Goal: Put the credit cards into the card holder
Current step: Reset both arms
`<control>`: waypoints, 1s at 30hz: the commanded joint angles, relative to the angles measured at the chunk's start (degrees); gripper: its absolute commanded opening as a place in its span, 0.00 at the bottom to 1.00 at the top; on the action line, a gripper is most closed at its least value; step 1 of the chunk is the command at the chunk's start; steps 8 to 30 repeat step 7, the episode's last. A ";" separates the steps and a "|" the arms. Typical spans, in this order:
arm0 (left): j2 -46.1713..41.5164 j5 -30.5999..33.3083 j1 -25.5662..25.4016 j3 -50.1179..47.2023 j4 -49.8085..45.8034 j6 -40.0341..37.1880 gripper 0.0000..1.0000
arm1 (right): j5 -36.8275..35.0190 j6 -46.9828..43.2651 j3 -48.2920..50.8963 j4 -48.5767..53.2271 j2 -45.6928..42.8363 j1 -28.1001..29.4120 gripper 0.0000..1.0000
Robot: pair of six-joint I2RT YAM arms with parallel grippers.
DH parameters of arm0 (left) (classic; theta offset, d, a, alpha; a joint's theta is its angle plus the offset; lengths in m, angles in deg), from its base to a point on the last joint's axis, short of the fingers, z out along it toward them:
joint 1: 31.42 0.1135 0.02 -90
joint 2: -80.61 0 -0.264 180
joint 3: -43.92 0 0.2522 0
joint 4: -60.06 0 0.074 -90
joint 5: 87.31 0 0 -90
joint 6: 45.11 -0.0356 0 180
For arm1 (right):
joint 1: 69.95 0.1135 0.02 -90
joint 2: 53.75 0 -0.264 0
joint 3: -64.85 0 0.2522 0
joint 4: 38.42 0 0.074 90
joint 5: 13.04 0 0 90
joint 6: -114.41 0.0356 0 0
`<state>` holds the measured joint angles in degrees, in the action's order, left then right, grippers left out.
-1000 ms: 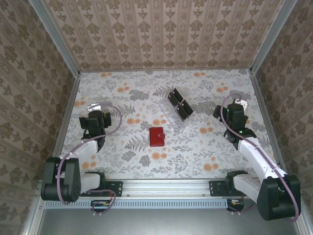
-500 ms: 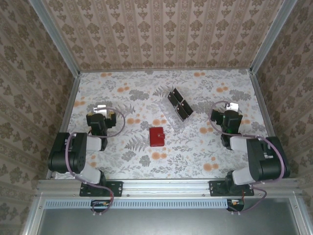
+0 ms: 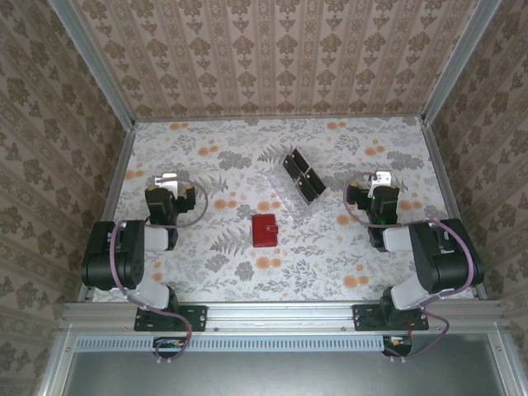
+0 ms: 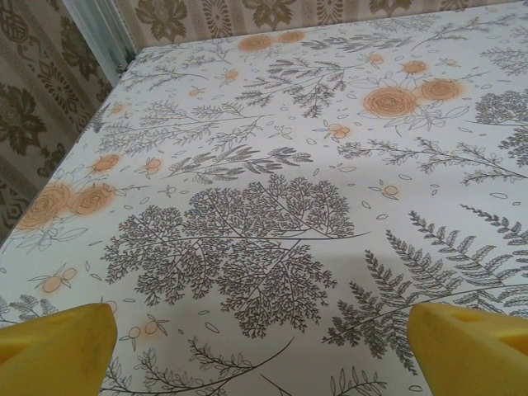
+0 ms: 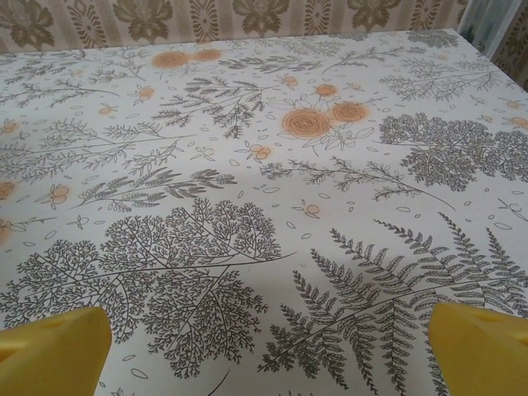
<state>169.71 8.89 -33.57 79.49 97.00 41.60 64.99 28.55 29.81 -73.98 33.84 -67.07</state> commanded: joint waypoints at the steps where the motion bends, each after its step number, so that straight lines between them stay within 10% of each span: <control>1: -0.43 -1.41 0.50 1.23 -0.32 0.54 1.00 | -0.34 -0.90 -1.98 -0.36 0.50 -0.30 1.00; 30: -0.46 -1.71 0.58 1.40 -0.68 0.75 1.00 | -0.03 -0.98 -1.42 -1.16 0.17 -0.41 1.00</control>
